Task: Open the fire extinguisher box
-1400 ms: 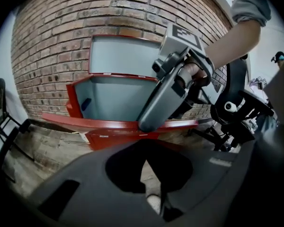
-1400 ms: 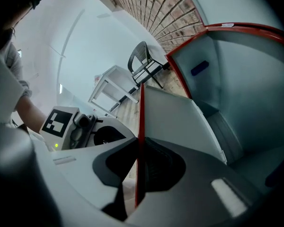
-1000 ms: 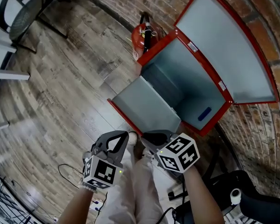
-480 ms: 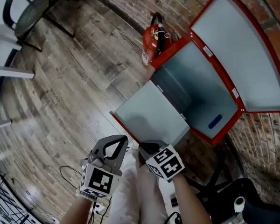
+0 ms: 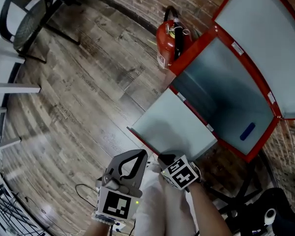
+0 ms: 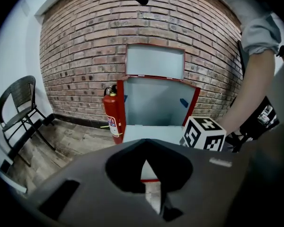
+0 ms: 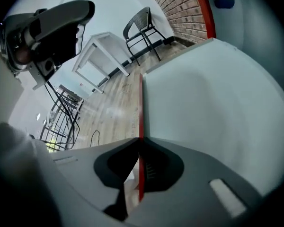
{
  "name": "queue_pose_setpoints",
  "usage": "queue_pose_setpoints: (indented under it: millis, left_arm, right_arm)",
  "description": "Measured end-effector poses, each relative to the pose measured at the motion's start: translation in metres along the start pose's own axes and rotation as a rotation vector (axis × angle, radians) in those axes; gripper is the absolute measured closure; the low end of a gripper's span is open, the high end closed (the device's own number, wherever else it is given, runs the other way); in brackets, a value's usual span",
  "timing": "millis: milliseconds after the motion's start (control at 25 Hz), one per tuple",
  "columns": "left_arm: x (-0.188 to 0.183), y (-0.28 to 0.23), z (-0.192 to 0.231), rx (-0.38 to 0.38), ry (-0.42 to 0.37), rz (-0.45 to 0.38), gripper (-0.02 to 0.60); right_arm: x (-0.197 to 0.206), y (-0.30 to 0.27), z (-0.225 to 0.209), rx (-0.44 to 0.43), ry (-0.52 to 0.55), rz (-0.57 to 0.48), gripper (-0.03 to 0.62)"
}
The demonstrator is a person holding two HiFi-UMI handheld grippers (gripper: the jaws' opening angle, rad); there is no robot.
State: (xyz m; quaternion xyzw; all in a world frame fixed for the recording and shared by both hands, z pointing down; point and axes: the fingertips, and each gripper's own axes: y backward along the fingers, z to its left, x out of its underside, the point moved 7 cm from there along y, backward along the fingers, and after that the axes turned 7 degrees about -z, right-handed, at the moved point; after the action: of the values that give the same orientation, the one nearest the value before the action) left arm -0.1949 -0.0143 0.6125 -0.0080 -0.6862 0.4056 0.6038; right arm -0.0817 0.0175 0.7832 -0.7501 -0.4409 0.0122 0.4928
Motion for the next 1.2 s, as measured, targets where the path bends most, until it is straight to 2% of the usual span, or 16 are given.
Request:
queue_pose_setpoints:
  millis: [240, 440, 520, 840, 920, 1040, 1200]
  left_arm:
    - [0.013, -0.020, 0.011, 0.007, 0.014, -0.015, 0.584]
    - [0.025, -0.026, 0.013, 0.035, 0.017, 0.004, 0.584]
    - [0.029, -0.029, 0.014, 0.041, 0.016, 0.005, 0.584]
    - [0.039, -0.034, 0.019, 0.052, -0.001, 0.016, 0.584]
    - [0.038, -0.036, 0.020, 0.053, -0.006, 0.010, 0.584]
    - [0.036, -0.037, 0.019, 0.053, -0.010, 0.006, 0.584]
    - [0.033, -0.039, 0.017, 0.048, -0.012, -0.013, 0.584]
  right_arm:
    - [0.010, -0.030, -0.032, 0.033, 0.037, 0.065, 0.562]
    - [0.018, -0.053, -0.058, 0.068, 0.072, 0.136, 0.568]
    - [0.021, -0.060, -0.072, 0.104, 0.077, 0.155, 0.587]
    - [0.029, -0.080, -0.108, 0.329, 0.127, 0.180, 0.586]
    - [0.030, -0.081, -0.115, 0.349, 0.128, 0.186, 0.586]
    - [0.030, -0.083, -0.120, 0.353, 0.123, 0.189, 0.551]
    - [0.031, -0.076, -0.127, 0.416, 0.093, 0.161, 0.526]
